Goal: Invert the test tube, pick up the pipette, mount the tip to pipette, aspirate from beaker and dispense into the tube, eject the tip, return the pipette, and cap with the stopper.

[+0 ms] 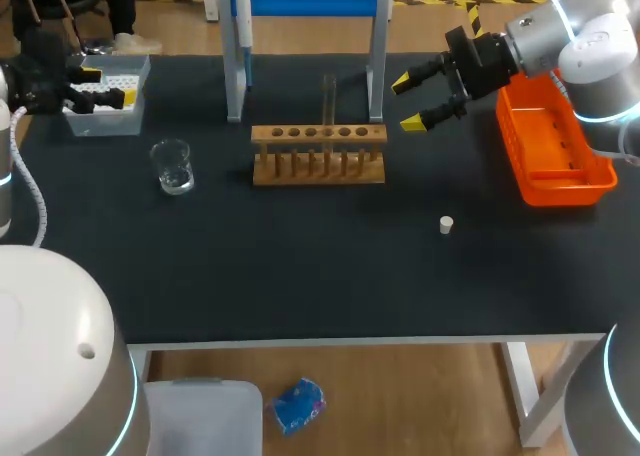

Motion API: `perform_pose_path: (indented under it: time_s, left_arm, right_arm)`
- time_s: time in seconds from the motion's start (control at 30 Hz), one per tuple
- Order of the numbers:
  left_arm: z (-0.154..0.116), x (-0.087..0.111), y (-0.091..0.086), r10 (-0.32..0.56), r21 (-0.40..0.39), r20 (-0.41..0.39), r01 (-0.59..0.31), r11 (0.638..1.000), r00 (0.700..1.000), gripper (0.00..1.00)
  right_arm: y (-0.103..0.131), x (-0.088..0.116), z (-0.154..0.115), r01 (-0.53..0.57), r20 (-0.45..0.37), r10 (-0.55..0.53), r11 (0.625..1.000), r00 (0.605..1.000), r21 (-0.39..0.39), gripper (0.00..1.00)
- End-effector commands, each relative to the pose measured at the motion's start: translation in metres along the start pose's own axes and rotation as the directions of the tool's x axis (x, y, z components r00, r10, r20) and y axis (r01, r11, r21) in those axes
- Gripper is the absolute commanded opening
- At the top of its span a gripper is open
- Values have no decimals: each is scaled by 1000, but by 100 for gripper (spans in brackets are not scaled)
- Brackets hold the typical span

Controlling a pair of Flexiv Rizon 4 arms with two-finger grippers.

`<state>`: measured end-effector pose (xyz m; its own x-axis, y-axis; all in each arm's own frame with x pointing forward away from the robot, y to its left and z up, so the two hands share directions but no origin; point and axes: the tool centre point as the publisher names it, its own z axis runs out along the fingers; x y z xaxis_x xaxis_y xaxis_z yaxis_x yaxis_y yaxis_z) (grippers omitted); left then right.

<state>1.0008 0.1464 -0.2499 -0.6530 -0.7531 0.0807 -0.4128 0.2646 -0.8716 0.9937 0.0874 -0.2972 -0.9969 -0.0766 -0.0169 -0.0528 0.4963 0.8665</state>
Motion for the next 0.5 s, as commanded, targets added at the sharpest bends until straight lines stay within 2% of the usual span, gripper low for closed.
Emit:
perform_pose_path:
  time_s: [0.03, 0.1, 0.17, 0.23, 0.27, 0.37, 0.5]
  left_arm:
    - [1, 0, 1, 1, 4, 3, -1, 1000, 1000, 100]
    - [5, -36, 2, -34, -4, 133, 35, 999, 991, 100]
    - [9, -67, 0, -83, -20, 243, 90, 996, 966, 100]
    - [12, -91, -4, -127, 9, 307, 131, 991, 943, 100]
    - [14, -100, -6, -119, 8, 341, 123, 992, 933, 100]
    - [27, -123, -8, -147, 14, 380, 154, 988, 913, 100]
    - [44, -144, -6, -174, 3, 410, 189, 982, 896, 100]
  right_arm:
    - [0, -1, 0, 1, -2, -1, 1000, 1000, 0, 100]
    - [0, -1, 0, 1, -2, -1, 1000, 1000, 0, 100]
    - [0, -1, 0, 1, -2, -1, 1000, 1000, 0, 100]
    - [0, -1, 0, 1, -2, -1, 1000, 1000, 0, 100]
    - [0, -1, 0, 1, -2, -1, 1000, 1000, 0, 100]
    - [0, -1, 0, 1, -2, -1, 1000, 1000, 0, 100]
    - [0, -1, 0, 1, -2, -1, 1000, 1000, 0, 100]
